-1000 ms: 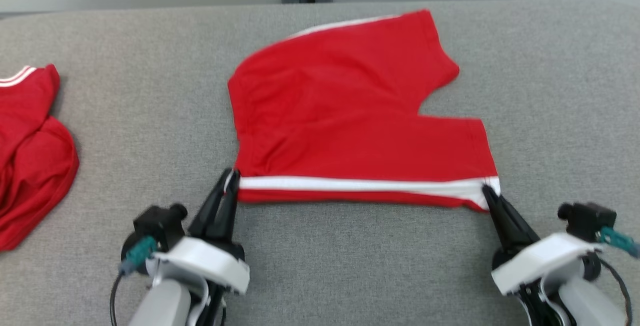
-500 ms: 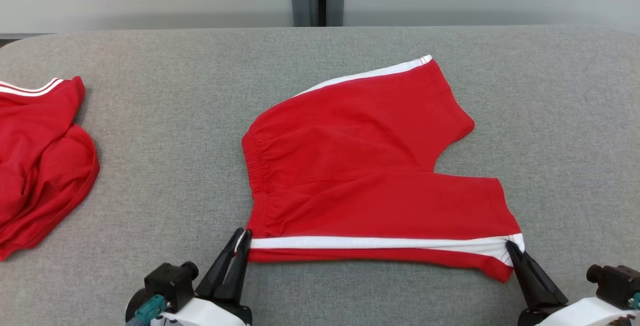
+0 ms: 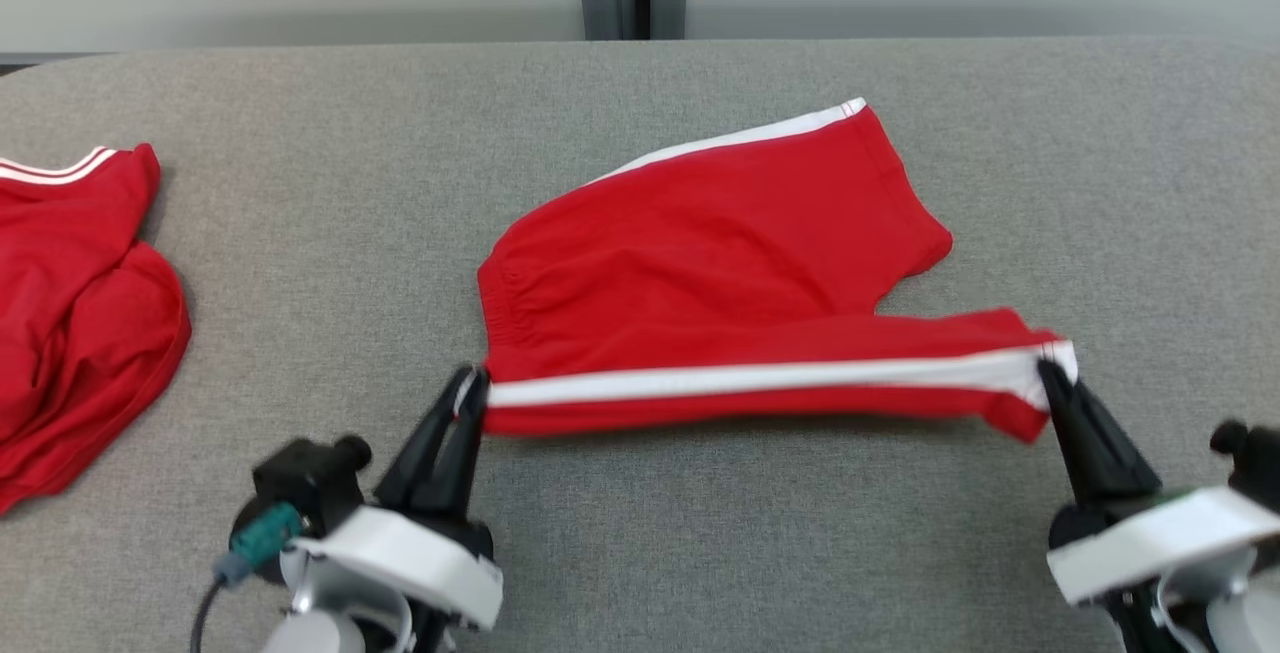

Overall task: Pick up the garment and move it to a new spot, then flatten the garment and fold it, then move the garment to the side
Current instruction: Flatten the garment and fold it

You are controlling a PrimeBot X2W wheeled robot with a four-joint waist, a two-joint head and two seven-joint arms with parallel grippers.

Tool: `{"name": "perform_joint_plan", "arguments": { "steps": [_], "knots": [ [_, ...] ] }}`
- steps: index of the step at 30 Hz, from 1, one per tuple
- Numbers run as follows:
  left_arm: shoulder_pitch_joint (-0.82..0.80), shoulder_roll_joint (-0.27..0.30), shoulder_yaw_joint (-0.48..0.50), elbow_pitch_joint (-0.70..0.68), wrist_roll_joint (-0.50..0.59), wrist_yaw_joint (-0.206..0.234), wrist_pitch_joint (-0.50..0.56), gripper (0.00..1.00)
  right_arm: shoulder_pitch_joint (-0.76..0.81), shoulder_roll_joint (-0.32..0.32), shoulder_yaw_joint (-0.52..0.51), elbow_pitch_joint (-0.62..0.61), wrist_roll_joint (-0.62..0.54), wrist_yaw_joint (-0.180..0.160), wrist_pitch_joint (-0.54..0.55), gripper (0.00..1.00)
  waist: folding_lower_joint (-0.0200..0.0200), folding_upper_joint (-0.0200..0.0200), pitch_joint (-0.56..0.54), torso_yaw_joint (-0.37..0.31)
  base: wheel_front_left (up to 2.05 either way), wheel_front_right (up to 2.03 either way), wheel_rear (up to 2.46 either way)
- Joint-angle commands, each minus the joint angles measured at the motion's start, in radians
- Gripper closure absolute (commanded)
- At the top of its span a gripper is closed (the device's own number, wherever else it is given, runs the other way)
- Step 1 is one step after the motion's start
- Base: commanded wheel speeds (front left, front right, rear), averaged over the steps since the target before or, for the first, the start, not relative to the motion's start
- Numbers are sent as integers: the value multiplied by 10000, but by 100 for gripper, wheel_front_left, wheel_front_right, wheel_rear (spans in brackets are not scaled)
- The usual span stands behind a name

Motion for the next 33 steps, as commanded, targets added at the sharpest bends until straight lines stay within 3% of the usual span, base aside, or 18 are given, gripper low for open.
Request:
{"name": "perform_joint_plan", "arguments": {
  "steps": [1,9,27,28,30,31,32,33],
  "knots": [
    [-330,59,190,26,-114,52,-42,100,-277,-83,-94,23,-118,-8,37,100,0,0,75,0,0,0,0],
    [-2370,-86,175,1053,-239,-103,120,100,-2804,-383,138,831,-92,-6,79,100,0,0,874,253,0,0,0],
    [-6406,-553,-823,4857,-1360,-543,-304,100,-7871,-1323,2461,4916,1054,-5,437,100,0,0,2788,1143,0,0,0],
    [-6502,-557,-982,4993,-1561,-581,-328,93,-8061,-1326,2616,5106,1139,-5,421,100,0,0,2818,1179,0,0,0],
    [-6712,-561,-1317,5129,-1866,-594,-492,38,-8414,-1351,2836,5476,1326,-5,405,100,0,0,2873,1237,0,0,0],
    [-6832,-565,-1480,5194,-1991,-547,-581,0,-8585,-1362,2953,5646,1414,-3,338,85,0,0,2889,1264,0,0,0],
    [-6917,-570,-1646,5224,-2093,-512,-731,0,-8717,-1346,3033,5767,1536,-3,242,50,0,0,2900,1292,0,0,0],
    [-6988,-563,-1777,5267,-2192,-449,-885,0,-8848,-1334,3090,5878,1649,-3,140,0,0,0,2913,1317,0,0,0]
  ]
}}
